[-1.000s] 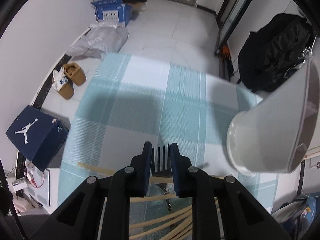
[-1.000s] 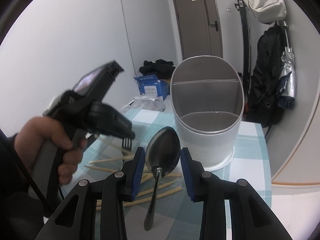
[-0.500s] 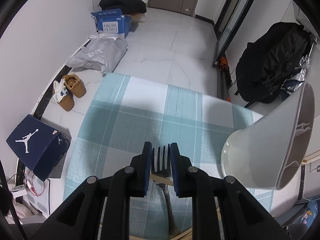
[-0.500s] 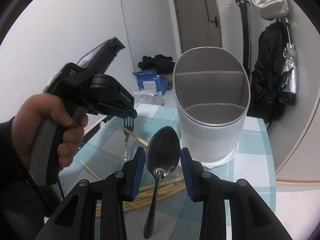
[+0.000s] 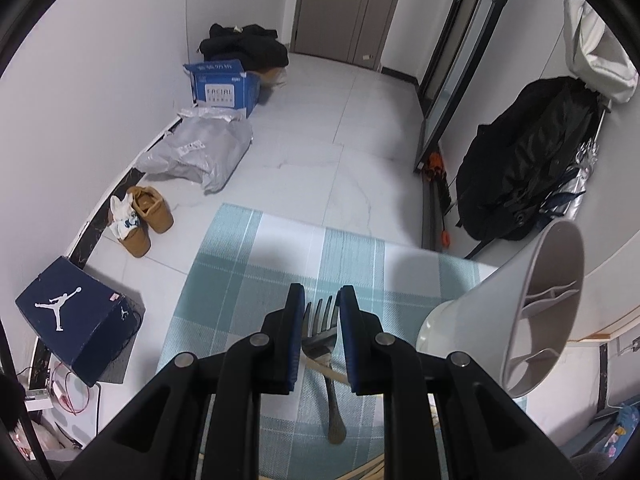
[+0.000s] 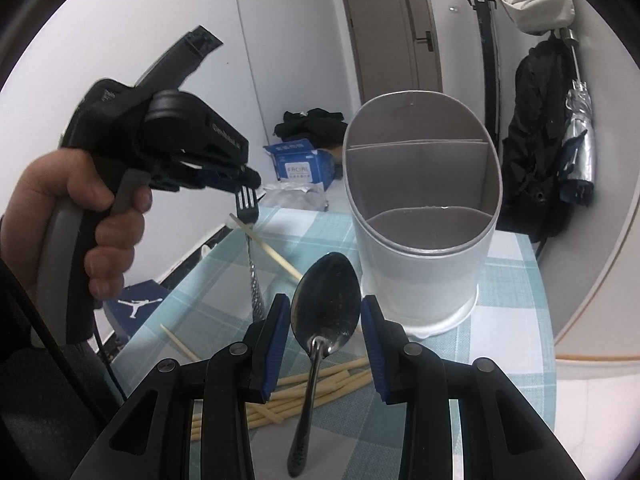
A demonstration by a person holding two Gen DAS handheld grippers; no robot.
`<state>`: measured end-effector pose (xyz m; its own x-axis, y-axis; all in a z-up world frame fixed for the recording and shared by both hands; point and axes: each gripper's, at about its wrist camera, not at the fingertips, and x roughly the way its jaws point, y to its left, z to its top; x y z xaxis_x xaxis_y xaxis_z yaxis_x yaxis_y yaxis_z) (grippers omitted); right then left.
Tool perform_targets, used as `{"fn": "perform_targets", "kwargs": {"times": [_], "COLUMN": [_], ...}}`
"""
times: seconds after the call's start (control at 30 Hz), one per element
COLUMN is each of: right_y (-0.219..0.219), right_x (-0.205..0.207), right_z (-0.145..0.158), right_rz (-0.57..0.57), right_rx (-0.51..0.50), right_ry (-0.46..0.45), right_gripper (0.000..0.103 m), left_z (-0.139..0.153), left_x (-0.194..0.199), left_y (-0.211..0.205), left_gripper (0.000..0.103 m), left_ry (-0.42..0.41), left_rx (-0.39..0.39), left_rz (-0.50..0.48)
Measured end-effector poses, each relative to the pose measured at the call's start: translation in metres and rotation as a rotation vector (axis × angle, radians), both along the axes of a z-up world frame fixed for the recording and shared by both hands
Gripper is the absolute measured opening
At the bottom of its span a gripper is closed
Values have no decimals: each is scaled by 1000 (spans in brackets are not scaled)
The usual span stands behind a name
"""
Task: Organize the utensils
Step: 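Lift the spoon with the right gripper while the left gripper lifts the fork toward the holder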
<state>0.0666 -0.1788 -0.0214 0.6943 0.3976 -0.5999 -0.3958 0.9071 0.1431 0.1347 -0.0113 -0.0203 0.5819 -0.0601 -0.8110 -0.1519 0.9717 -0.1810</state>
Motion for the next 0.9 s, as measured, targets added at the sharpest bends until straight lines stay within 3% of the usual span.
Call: {"fn": "perform_targets", "kwargs": {"times": [0.23, 0.33, 0.57, 0.9], "right_y": [0, 0, -2, -3], "right_x": [1, -1, -10, -21], "right_z": [2, 3, 5, 15], "right_rz": [-2, 1, 9, 7], "right_rx": [9, 12, 13, 22], "right_ry": [-9, -20, -41, -84], "right_gripper": [35, 35, 35, 35], "left_z": [18, 22, 22, 38], "left_x": [-9, -15, -28, -43], "left_y": [-4, -8, -17, -23], "left_gripper": [11, 0, 0, 0], "left_ry": [-58, -77, -91, -112], "left_rx": [31, 38, 48, 92], "left_rz": [-33, -59, -145, -186]}}
